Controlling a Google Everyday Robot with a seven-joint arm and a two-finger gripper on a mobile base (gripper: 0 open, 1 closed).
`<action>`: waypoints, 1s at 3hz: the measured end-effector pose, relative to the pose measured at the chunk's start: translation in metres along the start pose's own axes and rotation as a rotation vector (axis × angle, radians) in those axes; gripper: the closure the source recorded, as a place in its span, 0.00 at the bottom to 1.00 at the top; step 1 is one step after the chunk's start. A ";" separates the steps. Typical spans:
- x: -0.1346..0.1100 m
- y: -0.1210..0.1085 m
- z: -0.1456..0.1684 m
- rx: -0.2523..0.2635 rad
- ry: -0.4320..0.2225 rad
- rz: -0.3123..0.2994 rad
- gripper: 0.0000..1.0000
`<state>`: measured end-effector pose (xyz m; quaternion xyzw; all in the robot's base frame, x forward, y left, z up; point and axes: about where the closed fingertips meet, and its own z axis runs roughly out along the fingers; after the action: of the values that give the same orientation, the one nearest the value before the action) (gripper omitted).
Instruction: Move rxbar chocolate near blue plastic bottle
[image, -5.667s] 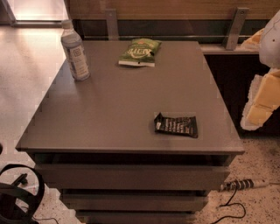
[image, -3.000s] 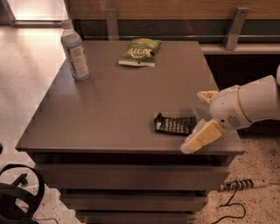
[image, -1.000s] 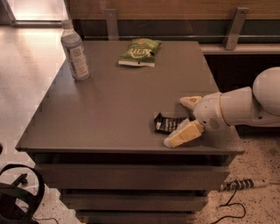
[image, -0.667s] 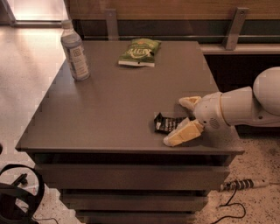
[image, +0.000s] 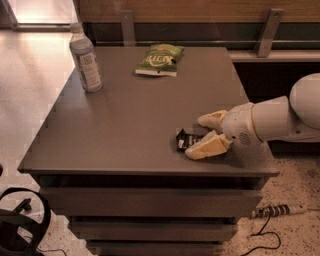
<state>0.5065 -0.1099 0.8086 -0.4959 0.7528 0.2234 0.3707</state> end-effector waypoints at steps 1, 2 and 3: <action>-0.003 0.000 -0.002 0.000 0.000 0.000 1.00; -0.004 0.000 -0.003 -0.001 0.000 -0.002 1.00; -0.024 -0.016 -0.006 0.011 -0.013 -0.048 1.00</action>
Offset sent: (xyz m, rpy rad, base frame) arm 0.0000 0.0000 0.0020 0.0000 0.0000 0.0000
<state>0.5246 -0.1069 0.8320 -0.5106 0.7394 0.2136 0.3834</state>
